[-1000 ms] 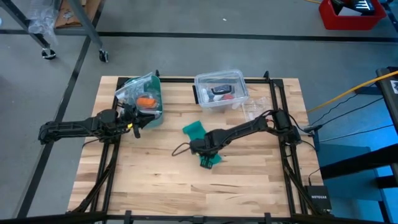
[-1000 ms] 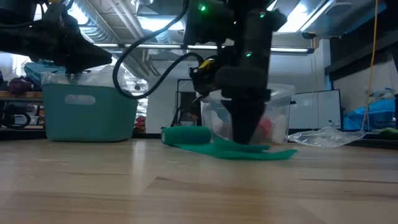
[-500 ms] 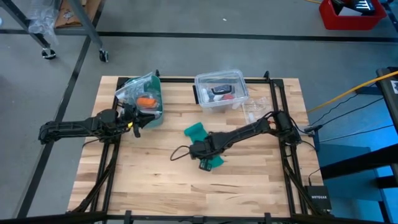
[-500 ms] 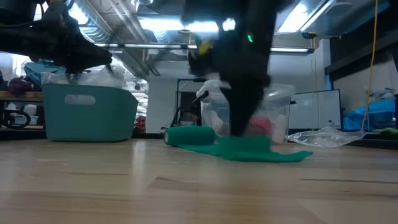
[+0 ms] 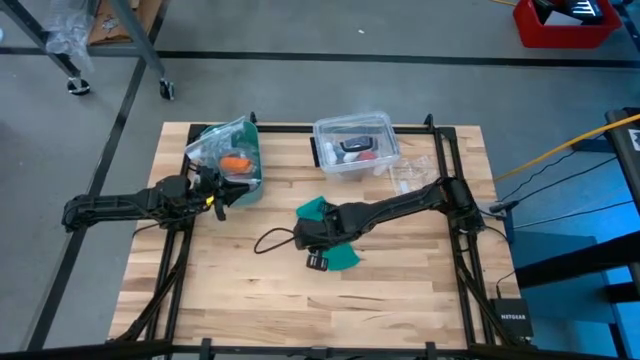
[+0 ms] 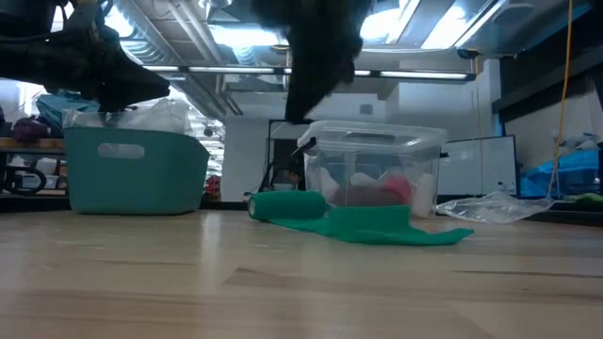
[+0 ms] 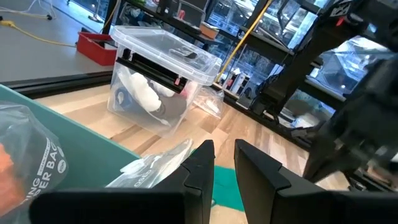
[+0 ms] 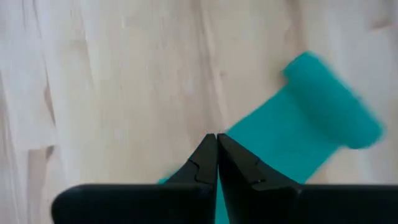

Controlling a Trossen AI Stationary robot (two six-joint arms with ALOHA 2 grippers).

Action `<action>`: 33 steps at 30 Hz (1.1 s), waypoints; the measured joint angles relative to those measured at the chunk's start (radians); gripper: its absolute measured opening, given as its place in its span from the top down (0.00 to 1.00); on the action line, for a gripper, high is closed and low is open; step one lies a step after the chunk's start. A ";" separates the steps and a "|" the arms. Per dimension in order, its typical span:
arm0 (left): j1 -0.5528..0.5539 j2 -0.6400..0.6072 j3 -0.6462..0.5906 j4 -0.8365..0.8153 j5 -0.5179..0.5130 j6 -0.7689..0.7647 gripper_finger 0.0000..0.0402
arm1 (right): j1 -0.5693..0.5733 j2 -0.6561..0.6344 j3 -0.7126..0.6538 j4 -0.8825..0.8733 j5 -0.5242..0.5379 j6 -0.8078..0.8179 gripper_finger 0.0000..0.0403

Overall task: Roll bandage
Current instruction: Roll the green bandage

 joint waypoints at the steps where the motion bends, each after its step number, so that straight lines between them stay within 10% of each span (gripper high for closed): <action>1: 0.000 0.000 0.000 0.000 0.000 0.009 0.86 | 0.000 -0.014 0.011 -0.010 0.018 -0.003 0.96; 14: 0.000 0.000 0.000 0.003 0.000 0.114 0.86 | -0.001 -0.399 -0.007 -0.128 0.415 0.010 0.96; 22: 0.000 0.000 0.000 0.002 0.000 0.151 0.86 | 0.000 -0.713 -0.395 -0.101 0.423 0.204 0.96; 33: 0.000 0.000 0.000 0.000 0.000 0.190 0.86 | -0.002 -1.002 -1.115 0.788 0.337 0.319 0.96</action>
